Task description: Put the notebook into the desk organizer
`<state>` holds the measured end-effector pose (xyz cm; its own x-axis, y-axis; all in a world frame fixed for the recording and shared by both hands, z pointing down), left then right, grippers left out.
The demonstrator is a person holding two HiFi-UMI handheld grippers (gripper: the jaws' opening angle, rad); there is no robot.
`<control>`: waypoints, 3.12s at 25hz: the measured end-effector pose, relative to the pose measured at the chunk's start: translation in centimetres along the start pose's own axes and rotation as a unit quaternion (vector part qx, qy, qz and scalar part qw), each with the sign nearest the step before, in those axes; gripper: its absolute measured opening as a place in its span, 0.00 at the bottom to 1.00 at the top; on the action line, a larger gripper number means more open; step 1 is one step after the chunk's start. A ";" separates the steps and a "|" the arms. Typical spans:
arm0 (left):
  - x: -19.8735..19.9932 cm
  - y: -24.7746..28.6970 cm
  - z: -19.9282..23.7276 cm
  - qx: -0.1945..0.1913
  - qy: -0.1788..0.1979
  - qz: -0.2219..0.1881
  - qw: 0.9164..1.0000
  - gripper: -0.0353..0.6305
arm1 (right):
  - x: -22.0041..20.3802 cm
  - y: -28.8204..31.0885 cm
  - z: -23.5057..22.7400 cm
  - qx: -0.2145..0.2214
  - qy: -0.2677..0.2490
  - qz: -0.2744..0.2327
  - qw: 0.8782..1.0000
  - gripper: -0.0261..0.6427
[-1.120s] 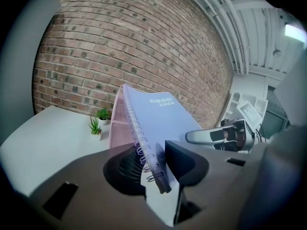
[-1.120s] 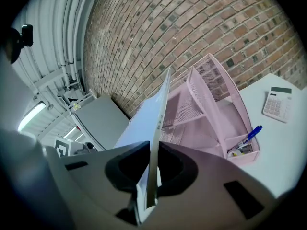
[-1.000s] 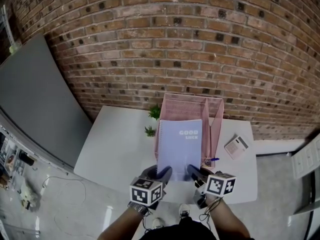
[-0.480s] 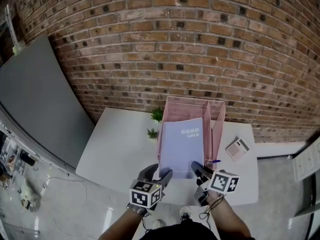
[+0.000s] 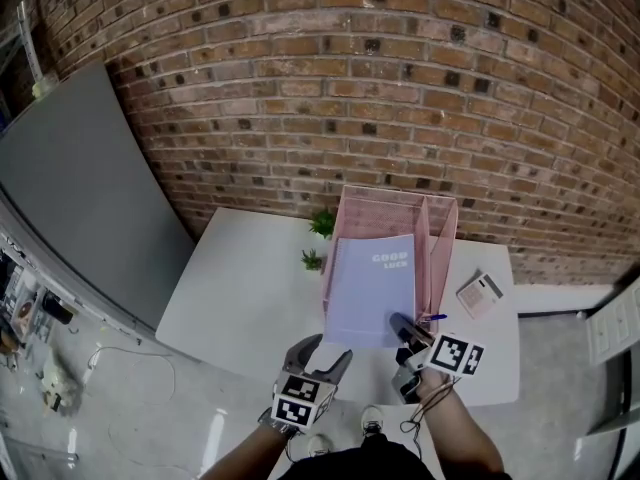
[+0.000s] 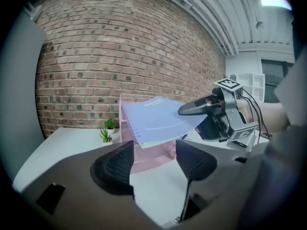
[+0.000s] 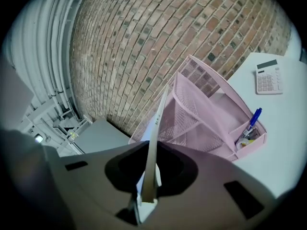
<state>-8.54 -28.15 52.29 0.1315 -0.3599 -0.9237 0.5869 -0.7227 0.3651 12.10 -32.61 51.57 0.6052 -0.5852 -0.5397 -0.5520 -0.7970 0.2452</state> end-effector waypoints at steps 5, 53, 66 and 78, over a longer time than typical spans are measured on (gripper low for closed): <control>-0.4 0.8 0.2 0.014 -0.002 -0.003 1.000 0.44 | -0.1 0.2 -0.1 -0.003 0.003 0.000 1.000 0.11; 2.4 4.1 2.3 0.045 -0.073 -0.022 0.996 0.44 | 1.1 0.0 -0.1 -0.184 -0.401 -0.042 0.896 0.57; 2.8 2.1 2.7 0.020 -0.054 -0.028 0.998 0.44 | 1.4 1.0 0.2 -0.200 -0.384 -0.057 0.900 0.56; 3.5 -3.2 1.3 -0.018 -0.030 -0.069 0.997 0.20 | -1.9 -5.1 5.8 -0.155 -0.394 -0.116 0.899 0.30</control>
<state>-10.98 -27.87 48.05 0.0001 -0.2944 -0.9557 0.6245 -0.7464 0.2300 10.42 -26.54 46.65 0.0226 -0.2077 -0.9779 -0.2039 -0.9586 0.1988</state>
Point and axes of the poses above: the fingertips, and each gripper's own axes: y forward along the fingers, z to its left, x out of its top, the point moved 7 cm from there along -y, backward along the fingers, and after that the axes turned 3 degrees about -z, right-handed, at the moved point
